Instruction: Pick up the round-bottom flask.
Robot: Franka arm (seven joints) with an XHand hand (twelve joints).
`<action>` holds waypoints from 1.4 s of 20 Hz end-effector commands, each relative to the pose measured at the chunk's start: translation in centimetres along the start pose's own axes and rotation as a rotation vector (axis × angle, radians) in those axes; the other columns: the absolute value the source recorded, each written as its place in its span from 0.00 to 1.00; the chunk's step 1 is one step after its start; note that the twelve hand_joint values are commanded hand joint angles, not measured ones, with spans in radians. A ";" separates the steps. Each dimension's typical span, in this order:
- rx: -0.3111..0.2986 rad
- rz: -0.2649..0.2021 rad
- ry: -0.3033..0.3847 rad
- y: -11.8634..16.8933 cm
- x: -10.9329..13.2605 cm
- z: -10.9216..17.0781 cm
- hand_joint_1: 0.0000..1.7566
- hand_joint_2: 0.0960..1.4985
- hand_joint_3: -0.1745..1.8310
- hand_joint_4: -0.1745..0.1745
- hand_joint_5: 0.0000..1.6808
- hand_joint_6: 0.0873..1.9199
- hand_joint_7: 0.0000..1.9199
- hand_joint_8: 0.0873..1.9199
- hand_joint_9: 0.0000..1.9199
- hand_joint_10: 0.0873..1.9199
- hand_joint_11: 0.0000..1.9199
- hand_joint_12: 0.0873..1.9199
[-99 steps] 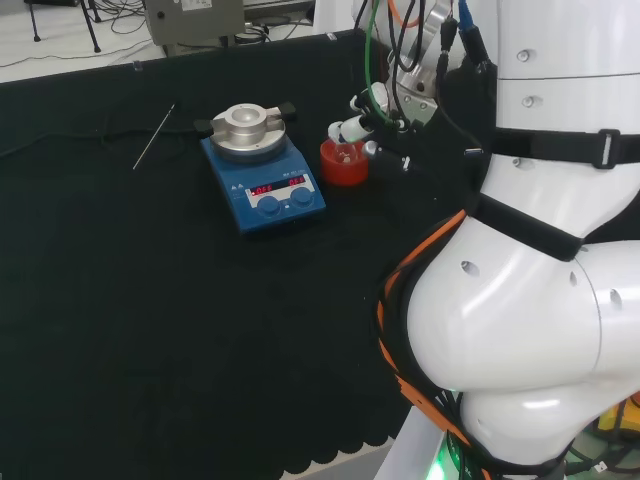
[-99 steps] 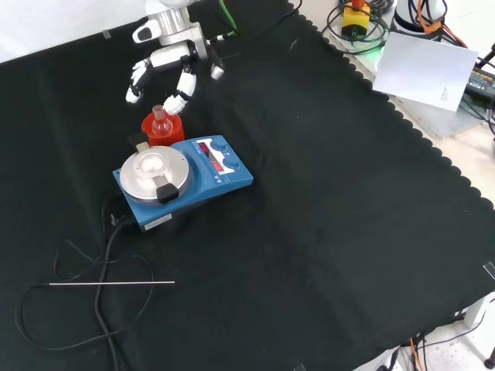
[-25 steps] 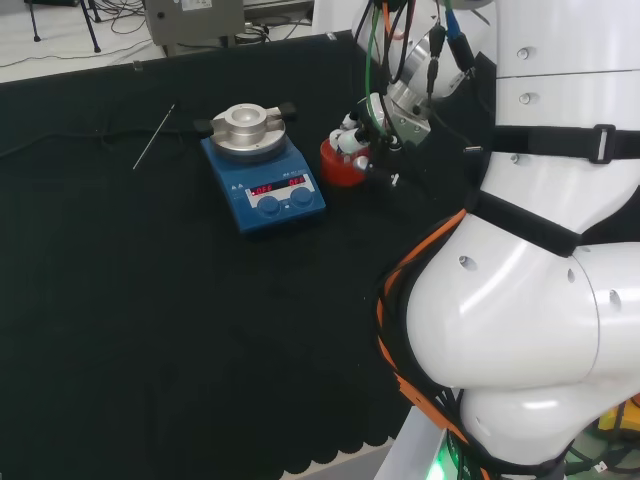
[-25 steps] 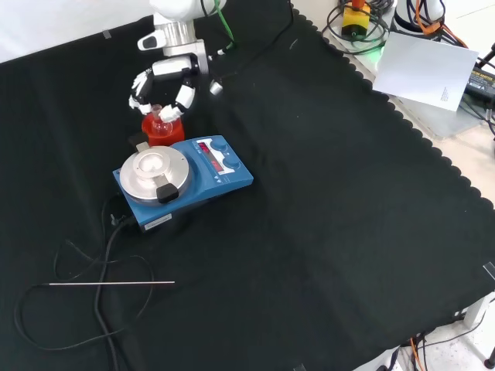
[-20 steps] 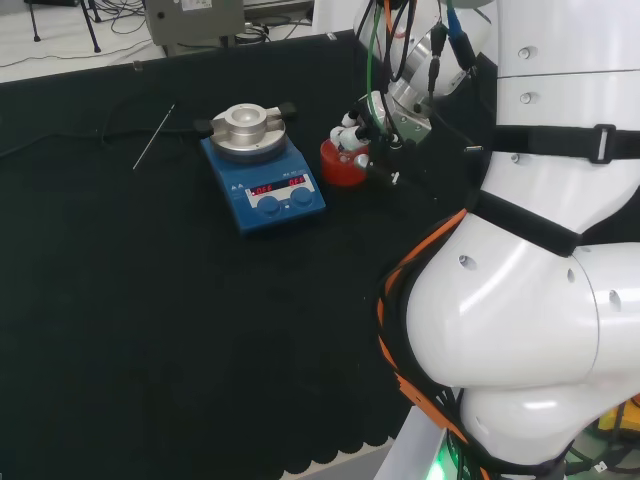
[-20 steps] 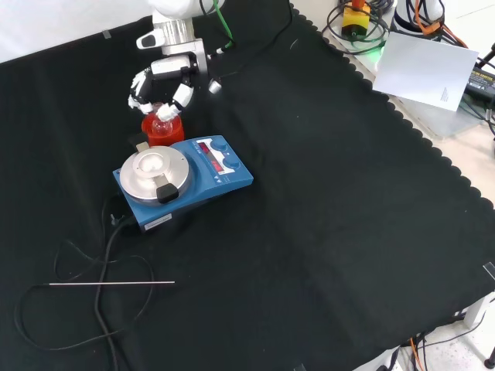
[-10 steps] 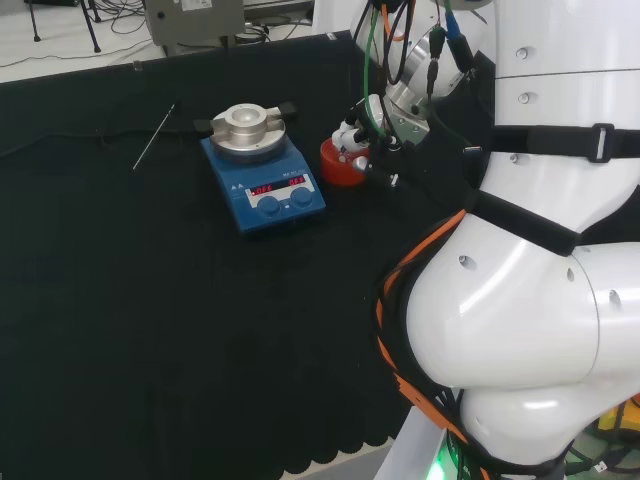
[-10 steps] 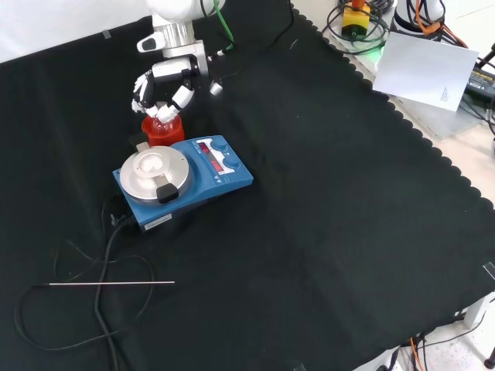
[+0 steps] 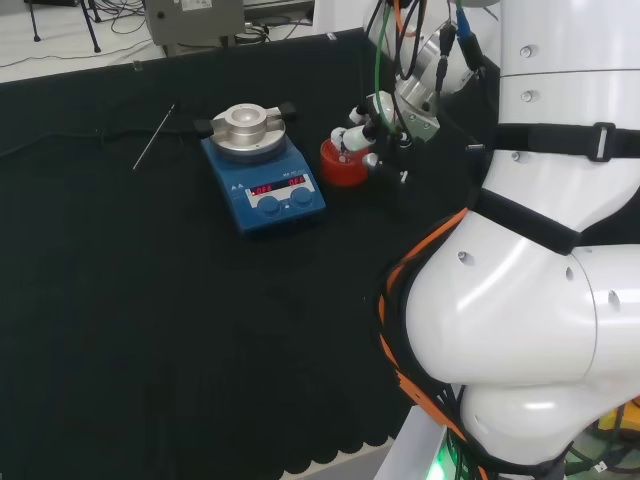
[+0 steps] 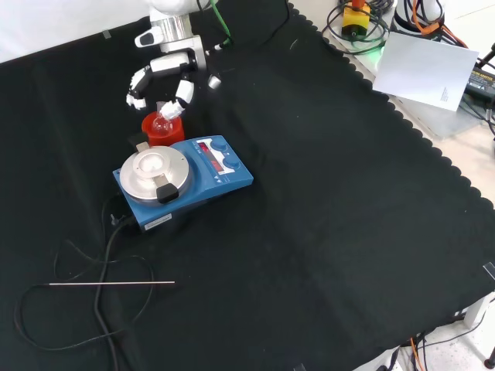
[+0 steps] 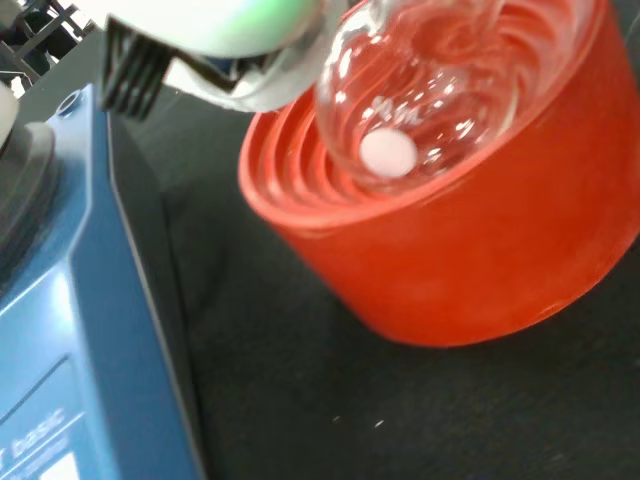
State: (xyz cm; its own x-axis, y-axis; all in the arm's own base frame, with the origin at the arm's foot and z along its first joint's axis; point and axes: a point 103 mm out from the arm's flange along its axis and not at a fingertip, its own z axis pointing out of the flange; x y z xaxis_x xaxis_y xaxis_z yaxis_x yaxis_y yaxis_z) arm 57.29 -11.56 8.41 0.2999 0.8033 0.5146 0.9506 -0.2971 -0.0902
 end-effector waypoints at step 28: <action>0.119 -0.017 0.012 0.1 -4.1 -0.4 0.51 0.32 0.44 0.34 0.45 0.39 0.25 0.32 0.33 0.29 0.14 0.68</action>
State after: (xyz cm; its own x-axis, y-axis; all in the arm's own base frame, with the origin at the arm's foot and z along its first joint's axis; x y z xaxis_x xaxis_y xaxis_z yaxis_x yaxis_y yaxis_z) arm 56.14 -14.90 6.46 0.2880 0.8044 0.5197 0.9574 -0.2297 -0.1751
